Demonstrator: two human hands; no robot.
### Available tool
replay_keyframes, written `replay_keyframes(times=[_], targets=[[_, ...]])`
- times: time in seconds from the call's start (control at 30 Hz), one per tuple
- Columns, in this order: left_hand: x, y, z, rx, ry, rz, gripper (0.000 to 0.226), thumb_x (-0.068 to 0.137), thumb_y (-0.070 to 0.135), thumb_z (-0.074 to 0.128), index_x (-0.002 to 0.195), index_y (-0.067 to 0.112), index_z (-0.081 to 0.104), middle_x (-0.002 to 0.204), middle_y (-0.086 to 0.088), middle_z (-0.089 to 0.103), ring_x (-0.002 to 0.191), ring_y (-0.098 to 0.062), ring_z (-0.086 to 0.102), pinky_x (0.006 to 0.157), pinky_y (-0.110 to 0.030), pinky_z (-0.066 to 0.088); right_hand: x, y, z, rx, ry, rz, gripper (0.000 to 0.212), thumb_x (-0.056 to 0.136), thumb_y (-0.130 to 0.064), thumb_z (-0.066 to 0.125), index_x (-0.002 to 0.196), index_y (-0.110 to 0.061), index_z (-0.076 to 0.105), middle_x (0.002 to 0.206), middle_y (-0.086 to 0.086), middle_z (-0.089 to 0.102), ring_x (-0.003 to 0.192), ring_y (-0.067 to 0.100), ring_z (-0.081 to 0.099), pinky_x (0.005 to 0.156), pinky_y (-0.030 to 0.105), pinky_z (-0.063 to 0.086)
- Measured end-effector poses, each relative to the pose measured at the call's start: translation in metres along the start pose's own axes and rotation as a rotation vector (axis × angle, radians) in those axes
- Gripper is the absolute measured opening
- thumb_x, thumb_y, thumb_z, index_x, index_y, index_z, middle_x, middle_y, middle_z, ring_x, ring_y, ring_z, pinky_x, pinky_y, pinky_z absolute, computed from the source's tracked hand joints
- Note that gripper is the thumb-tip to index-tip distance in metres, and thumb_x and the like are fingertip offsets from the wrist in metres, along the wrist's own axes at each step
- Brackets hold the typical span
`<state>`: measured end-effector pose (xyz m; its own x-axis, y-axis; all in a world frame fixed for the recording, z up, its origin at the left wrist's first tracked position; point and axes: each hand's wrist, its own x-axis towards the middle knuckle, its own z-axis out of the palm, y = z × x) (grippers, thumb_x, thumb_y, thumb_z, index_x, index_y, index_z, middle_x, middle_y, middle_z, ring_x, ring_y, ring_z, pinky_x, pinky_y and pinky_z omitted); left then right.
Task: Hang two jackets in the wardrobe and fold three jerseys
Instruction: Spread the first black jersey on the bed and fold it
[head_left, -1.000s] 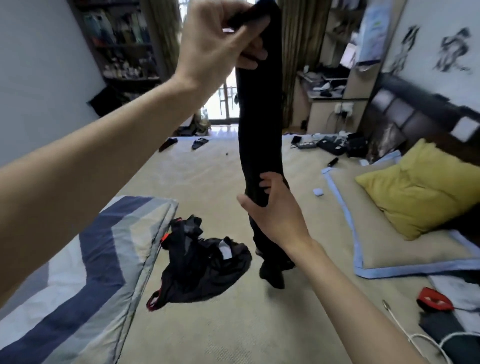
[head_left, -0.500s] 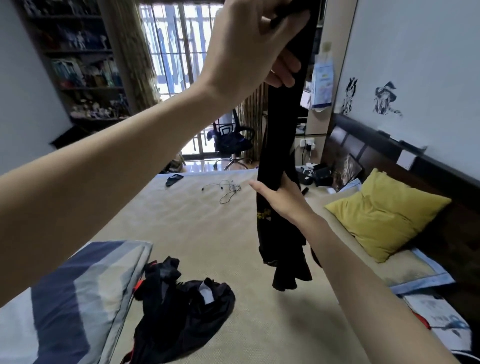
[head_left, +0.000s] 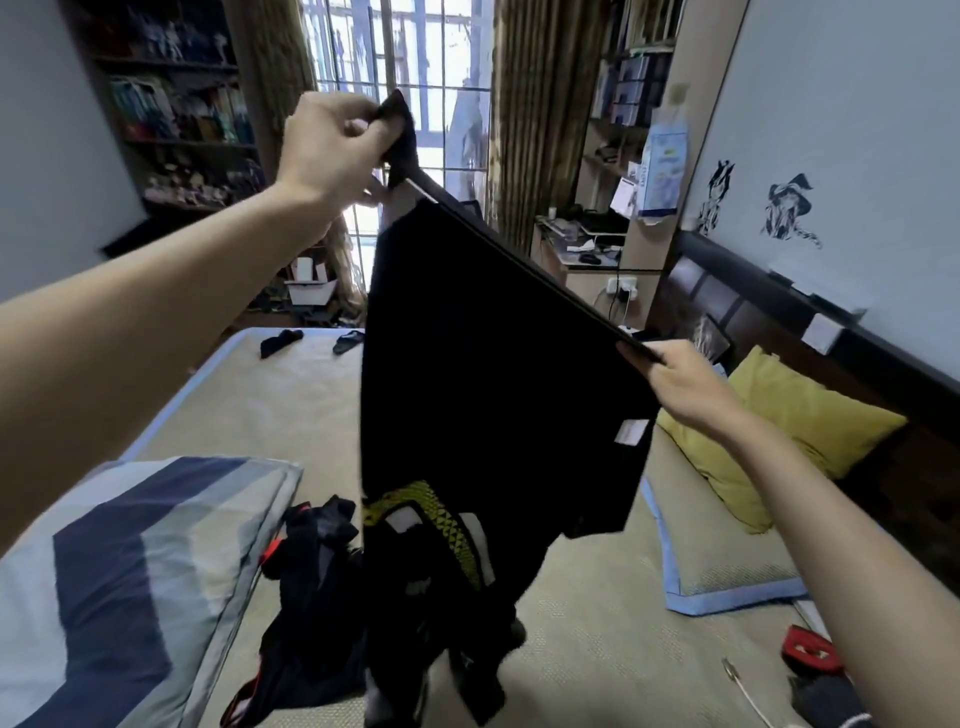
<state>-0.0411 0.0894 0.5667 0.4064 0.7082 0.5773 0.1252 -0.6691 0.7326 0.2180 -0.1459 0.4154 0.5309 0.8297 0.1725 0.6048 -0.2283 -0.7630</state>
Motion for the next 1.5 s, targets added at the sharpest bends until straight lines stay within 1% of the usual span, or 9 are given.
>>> replay_keyframes(times=[0.33, 0.4, 0.5, 0.67, 0.73, 0.93, 1.17, 1.33, 1.5], targets=[[0.002, -0.025, 0.003, -0.211, -0.057, -0.198, 0.022, 0.101, 0.022, 0.06, 0.108, 0.002, 0.064, 0.111, -0.028, 0.07, 0.056, -0.026, 0.073, 0.046, -0.032, 0.057, -0.006, -0.025, 0.003, -0.033, -0.205, -0.039, 0.05, 0.093, -0.055, 0.058, 0.062, -0.017, 0.071, 0.052, -0.017, 0.052, 0.05, -0.003, 0.045, 0.057, 0.024, 0.033], [-0.003, -0.017, 0.01, -0.222, -0.096, -0.169, 0.021, 0.101, 0.021, 0.059, 0.111, 0.003, 0.065, 0.101, -0.021, 0.074, 0.06, -0.025, 0.073, 0.044, -0.03, 0.055, -0.014, -0.04, 0.006, -0.153, -0.293, -0.001, 0.073, 0.072, -0.08, 0.06, 0.097, -0.014, 0.076, 0.077, -0.018, 0.067, 0.07, -0.003, 0.059, 0.07, 0.026, 0.045], [-0.013, 0.011, 0.028, -0.235, -0.155, -0.054, 0.014, 0.1, 0.018, 0.06, 0.104, 0.006, 0.067, 0.094, -0.014, 0.075, 0.062, -0.023, 0.074, 0.046, -0.031, 0.056, -0.016, -0.083, 0.028, -0.03, -0.318, 0.028, 0.131, 0.045, -0.094, 0.068, 0.152, -0.024, 0.038, 0.13, -0.012, 0.06, 0.119, 0.008, 0.059, 0.104, 0.032, 0.045], [-0.032, 0.068, 0.063, -0.251, -0.343, 0.144, 0.019, 0.095, 0.01, 0.066, 0.099, -0.008, 0.07, 0.086, -0.019, 0.075, 0.06, -0.028, 0.075, 0.052, -0.042, 0.062, 0.021, -0.141, 0.088, 0.292, -0.007, -0.134, 0.037, 0.087, -0.045, 0.077, 0.089, -0.01, 0.064, 0.08, -0.001, 0.058, 0.065, 0.001, 0.053, 0.067, 0.014, 0.041], [-0.036, 0.072, 0.065, -0.223, -0.461, 0.213, 0.019, 0.093, 0.011, 0.069, 0.102, -0.005, 0.072, 0.09, -0.015, 0.076, 0.068, -0.025, 0.076, 0.06, -0.038, 0.063, 0.037, -0.136, 0.095, 0.326, 0.115, -0.147, 0.02, 0.093, -0.025, 0.072, 0.085, -0.007, 0.069, 0.078, 0.0, 0.068, 0.067, -0.002, 0.058, 0.074, 0.017, 0.044], [-0.042, -0.016, 0.038, 0.083, -0.492, 0.423, 0.054, 0.084, 0.041, 0.076, 0.127, 0.011, 0.064, 0.125, 0.0, 0.064, 0.09, -0.005, 0.068, 0.072, -0.015, 0.054, 0.023, -0.118, 0.065, 0.392, 0.168, -0.319, 0.016, 0.102, -0.012, 0.059, 0.105, -0.002, 0.071, 0.094, -0.002, 0.072, 0.09, 0.001, 0.067, 0.089, 0.021, 0.046], [-0.093, -0.135, 0.059, -0.006, -0.987, -0.034, 0.07, 0.09, 0.033, 0.073, 0.149, 0.039, 0.036, 0.145, 0.016, 0.05, 0.126, 0.006, 0.051, 0.104, -0.023, 0.042, 0.002, -0.145, 0.034, 0.927, -0.093, -0.107, 0.017, 0.091, -0.035, 0.067, 0.093, -0.019, 0.072, 0.092, 0.002, 0.067, 0.09, 0.016, 0.064, 0.092, 0.038, 0.051], [-0.147, -0.13, 0.11, -0.308, -1.288, -0.102, 0.045, 0.101, 0.005, 0.056, 0.141, 0.025, 0.047, 0.133, 0.015, 0.059, 0.122, 0.007, 0.053, 0.105, -0.019, 0.043, -0.011, -0.165, 0.01, 1.137, -0.127, -0.157, 0.016, 0.091, -0.033, 0.061, 0.089, -0.021, 0.07, 0.082, -0.005, 0.069, 0.08, 0.008, 0.069, 0.085, 0.026, 0.058], [-0.18, -0.139, 0.127, -0.43, -1.406, -0.179, 0.019, 0.103, 0.026, 0.056, 0.111, 0.016, 0.07, 0.108, 0.007, 0.064, 0.106, -0.009, 0.055, 0.114, -0.052, 0.034, -0.015, -0.141, -0.022, 1.023, -0.016, -0.126, 0.021, 0.098, -0.031, 0.057, 0.093, -0.02, 0.074, 0.087, -0.003, 0.07, 0.085, 0.009, 0.07, 0.088, 0.027, 0.059]])
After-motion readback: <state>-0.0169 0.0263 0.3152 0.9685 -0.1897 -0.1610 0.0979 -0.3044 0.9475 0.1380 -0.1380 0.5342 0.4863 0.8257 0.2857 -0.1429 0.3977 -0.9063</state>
